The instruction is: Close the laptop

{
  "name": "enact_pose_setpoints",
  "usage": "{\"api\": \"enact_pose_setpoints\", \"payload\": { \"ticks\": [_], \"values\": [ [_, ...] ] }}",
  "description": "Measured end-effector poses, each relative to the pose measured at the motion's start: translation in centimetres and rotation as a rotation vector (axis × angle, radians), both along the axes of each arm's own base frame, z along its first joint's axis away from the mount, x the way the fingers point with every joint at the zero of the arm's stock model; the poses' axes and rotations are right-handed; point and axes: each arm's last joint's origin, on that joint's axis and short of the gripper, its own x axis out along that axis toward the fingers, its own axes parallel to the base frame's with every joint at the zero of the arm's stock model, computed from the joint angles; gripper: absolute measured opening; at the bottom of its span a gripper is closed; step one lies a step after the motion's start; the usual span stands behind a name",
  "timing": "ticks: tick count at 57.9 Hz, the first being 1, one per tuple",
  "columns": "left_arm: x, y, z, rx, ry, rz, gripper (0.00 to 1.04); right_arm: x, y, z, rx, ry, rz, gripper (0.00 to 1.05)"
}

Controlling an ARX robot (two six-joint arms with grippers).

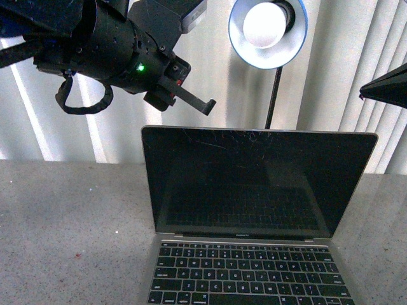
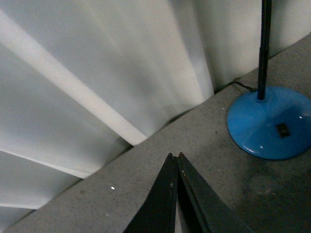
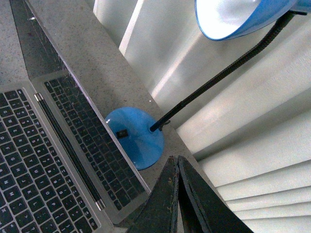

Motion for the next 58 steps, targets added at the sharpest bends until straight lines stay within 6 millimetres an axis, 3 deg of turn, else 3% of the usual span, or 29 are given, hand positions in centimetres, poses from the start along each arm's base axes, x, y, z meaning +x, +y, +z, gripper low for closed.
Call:
{"api": "enact_pose_setpoints", "payload": {
  "ticks": [30, 58],
  "values": [
    [0.2, -0.7, -0.6, 0.052, 0.111, -0.114, 0.04, 2.9, 2.6, -0.9, -0.123, 0.032, 0.101, 0.03],
    [0.3, -0.2, -1.1, 0.076, 0.144, -0.138, 0.04, 2.7, 3.8, -2.0, -0.162, 0.055, 0.154, 0.03]
  ]
}}
